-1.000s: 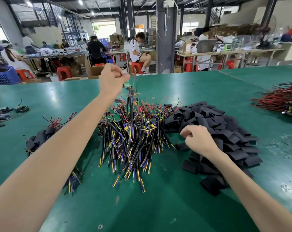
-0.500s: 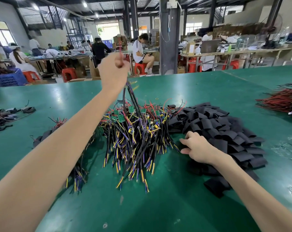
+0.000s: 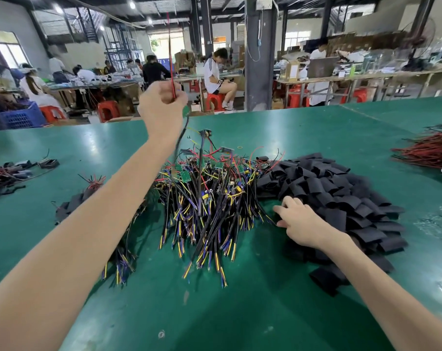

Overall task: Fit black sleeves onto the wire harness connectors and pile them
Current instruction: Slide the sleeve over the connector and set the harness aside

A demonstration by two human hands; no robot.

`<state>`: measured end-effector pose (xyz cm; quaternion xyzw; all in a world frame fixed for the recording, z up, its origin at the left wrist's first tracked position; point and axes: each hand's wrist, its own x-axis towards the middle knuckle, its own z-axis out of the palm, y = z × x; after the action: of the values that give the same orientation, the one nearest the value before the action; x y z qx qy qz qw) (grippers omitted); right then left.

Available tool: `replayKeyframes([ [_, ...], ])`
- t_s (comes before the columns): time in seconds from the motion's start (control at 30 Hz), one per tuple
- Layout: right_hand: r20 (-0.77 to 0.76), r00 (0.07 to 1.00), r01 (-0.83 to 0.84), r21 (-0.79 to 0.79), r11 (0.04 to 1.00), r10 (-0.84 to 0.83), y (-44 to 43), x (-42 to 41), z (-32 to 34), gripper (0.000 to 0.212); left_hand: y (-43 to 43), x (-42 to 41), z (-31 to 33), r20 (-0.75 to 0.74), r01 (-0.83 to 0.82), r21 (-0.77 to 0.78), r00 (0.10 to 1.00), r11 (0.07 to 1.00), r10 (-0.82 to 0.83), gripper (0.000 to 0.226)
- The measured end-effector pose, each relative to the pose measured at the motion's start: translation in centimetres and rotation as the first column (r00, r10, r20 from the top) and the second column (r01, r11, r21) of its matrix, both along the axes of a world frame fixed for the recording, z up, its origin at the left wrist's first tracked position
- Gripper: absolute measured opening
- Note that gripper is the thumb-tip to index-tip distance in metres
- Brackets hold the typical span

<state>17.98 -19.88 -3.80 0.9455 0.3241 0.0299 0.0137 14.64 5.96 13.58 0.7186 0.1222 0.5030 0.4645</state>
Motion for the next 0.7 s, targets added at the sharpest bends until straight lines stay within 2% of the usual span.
replayKeyframes([
  [0.03, -0.002, 1.000, -0.003, 0.000, 1.000, 0.003, 0.0, 0.0, 0.1, 0.035, -0.1, -0.2, 0.4, 0.016, 0.008, 0.023, 1.000, 1.000, -0.008, 0.010],
  [0.13, -0.014, 1.000, -0.001, 0.014, 1.000, 0.001, -0.1, -0.1, 0.1, 0.035, 0.6, -0.4, 2.0, 0.134, -0.112, 0.165, 0.987, 0.980, 0.090, 0.016],
  [0.2, -0.020, 1.000, 0.014, 0.021, 1.000, -0.013, -0.3, 0.0, 0.3, 0.032, 1.1, -0.9, 3.1, 0.205, -0.129, 0.168, 0.974, 0.977, 0.093, 0.018],
  [0.27, -0.037, 0.999, 0.029, 0.027, 0.999, -0.028, -0.3, 0.0, 0.5, 0.030, 1.7, -1.3, 4.0, 0.229, -0.210, 0.297, 0.963, 0.932, 0.144, 0.019],
  [0.33, -0.055, 0.998, 0.036, 0.024, 0.999, -0.034, -0.2, -0.1, 0.9, 0.029, 2.2, -1.8, 4.5, 0.158, -0.208, 0.505, 0.976, 0.838, 0.147, 0.027],
  [0.43, -0.121, 0.992, 0.035, 0.042, 0.999, -0.030, -0.4, -0.1, 1.4, 0.032, 2.6, -2.8, 3.2, -0.091, -0.013, 0.769, 0.987, 0.639, 0.130, 0.046],
  [0.5, -0.186, 0.982, 0.033, 0.098, 0.995, -0.014, -0.7, -0.1, 1.8, 0.038, 2.0, -3.5, 0.2, -0.272, 0.144, 0.869, 0.938, 0.472, 0.213, 0.057],
  [0.57, -0.166, 0.986, 0.020, 0.150, 0.988, 0.005, -0.9, 0.1, 2.1, 0.043, 0.9, -4.5, -3.9, -0.349, 0.259, 0.908, 0.903, 0.329, 0.252, 0.046],
  [0.6, -0.142, 0.990, 0.019, 0.179, 0.984, 0.007, -0.8, 0.1, 2.3, 0.042, 0.4, -5.2, -6.0, -0.358, 0.287, 0.914, 0.904, 0.288, 0.234, 0.033],
  [0.63, -0.107, 0.994, 0.002, 0.202, 0.979, 0.020, -0.7, 0.2, 2.3, 0.041, -0.1, -6.0, -8.1, -0.353, 0.292, 0.912, 0.916, 0.286, 0.191, 0.026],
  [0.7, -0.088, 0.996, -0.011, 0.271, 0.963, 0.036, -0.4, 0.2, 2.4, 0.041, -0.7, -7.1, -11.7, -0.328, 0.269, 0.896, 0.937, 0.353, 0.120, 0.032],
])
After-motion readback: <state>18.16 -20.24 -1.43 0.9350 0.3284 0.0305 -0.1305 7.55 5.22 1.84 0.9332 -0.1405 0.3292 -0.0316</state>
